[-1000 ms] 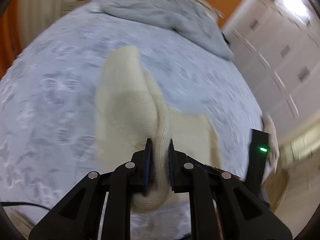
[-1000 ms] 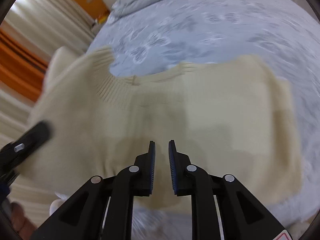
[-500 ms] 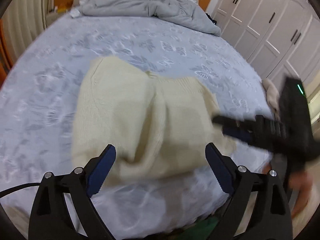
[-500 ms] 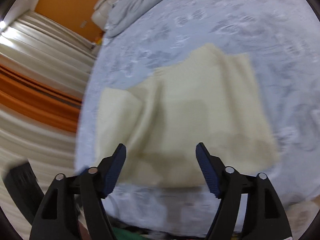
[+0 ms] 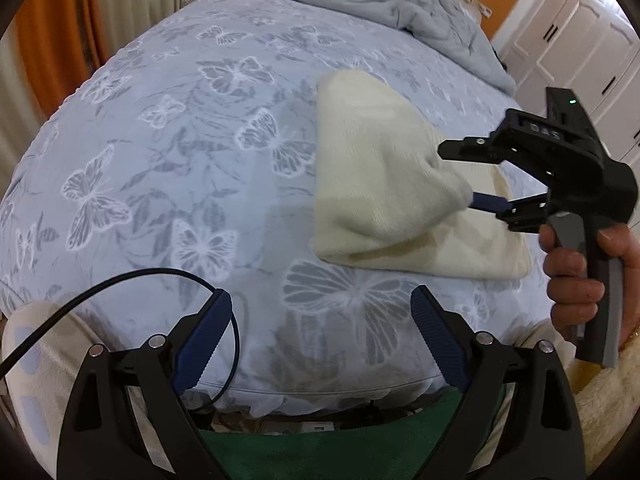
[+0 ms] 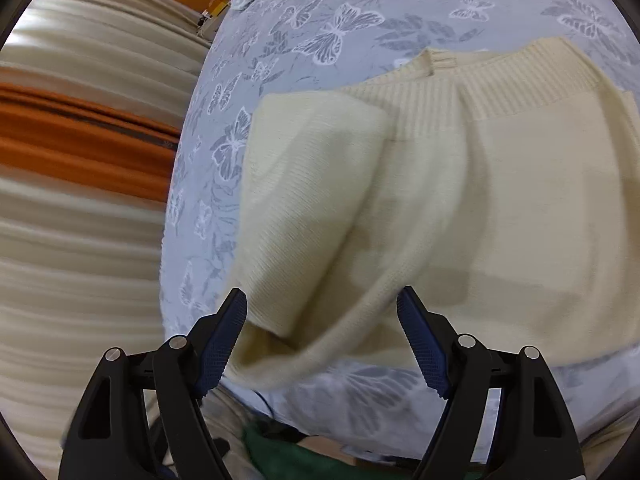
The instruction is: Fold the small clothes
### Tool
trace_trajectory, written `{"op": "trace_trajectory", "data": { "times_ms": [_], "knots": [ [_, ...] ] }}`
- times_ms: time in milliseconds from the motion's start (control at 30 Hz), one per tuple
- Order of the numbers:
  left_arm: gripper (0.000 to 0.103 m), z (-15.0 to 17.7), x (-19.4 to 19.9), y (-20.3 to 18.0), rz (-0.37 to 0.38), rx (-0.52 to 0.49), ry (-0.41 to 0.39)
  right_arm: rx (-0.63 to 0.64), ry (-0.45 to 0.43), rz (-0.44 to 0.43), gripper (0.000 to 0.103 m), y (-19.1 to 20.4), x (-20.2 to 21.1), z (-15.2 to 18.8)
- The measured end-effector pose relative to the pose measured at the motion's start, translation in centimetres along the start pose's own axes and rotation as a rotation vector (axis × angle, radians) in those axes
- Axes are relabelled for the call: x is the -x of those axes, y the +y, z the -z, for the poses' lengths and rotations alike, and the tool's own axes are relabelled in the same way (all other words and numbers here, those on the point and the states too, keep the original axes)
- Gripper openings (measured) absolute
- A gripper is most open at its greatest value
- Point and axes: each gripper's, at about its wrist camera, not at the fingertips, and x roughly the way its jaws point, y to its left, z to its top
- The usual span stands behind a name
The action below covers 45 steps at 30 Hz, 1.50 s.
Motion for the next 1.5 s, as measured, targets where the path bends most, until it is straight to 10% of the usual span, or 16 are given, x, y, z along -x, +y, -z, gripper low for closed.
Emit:
{"op": "trace_trajectory", "data": {
  "times_ms": [267,333,533,700,900,1067,1133,1300,1367,1400,1500],
  "knots": [
    [0.089,-0.7,1.1,0.0,0.023,-0.005,-0.05,-0.062,0.105,-0.017,0.076,2.3,-3.6,-2.4],
    [0.089,-0.8,1.0,0.4,0.02,0.007,-0.048,-0.031,0.111,0.026,0.017,3.2,-4.4,-2.5],
    [0.089,-1.2,1.6,0.6,0.017,0.037,-0.059,0.194,-0.057,-0.034,0.016,7.1,2.4,-2.9],
    [0.089,-1.8,1.3,-2.0,0.064,-0.028,-0.063,0.148,-0.224,-0.012,0.016,-0.4,12.7,-3.6],
    [0.089,-1.3,-3.6,-8.7,0.077,-0.197,0.028,-0.155,-0.125,0.144,0.016,-17.4,10.4,-2.5],
    [0.089,-1.0,-7.5,-13.1,0.037,-0.328,0.033,-0.189,-0.193,-0.037,0.032,-17.9,11.9,-0.3],
    [0.089,-1.1,-8.8,-13.5,0.017,-0.338,0.04,-0.177,-0.214,-0.052,0.07,-17.0,12.4,0.4],
    [0.087,-1.8,-11.2,-13.5,0.006,-0.324,0.065,-0.181,-0.108,-0.092,0.074,-15.6,8.2,1.5],
    [0.07,-1.8,-12.2,-13.5,0.021,-0.339,0.1,-0.187,-0.072,-0.071,0.048,-15.4,6.1,1.4],
    [0.056,-1.8,-12.5,-13.6,0.022,-0.348,0.117,-0.184,-0.078,-0.071,0.019,-14.8,5.5,1.1],
    [0.035,-2.1,-12.3,-13.5,0.011,-0.34,0.121,-0.1,-0.204,-0.103,0.016,-12.0,8.5,-0.2]
  ]
}}
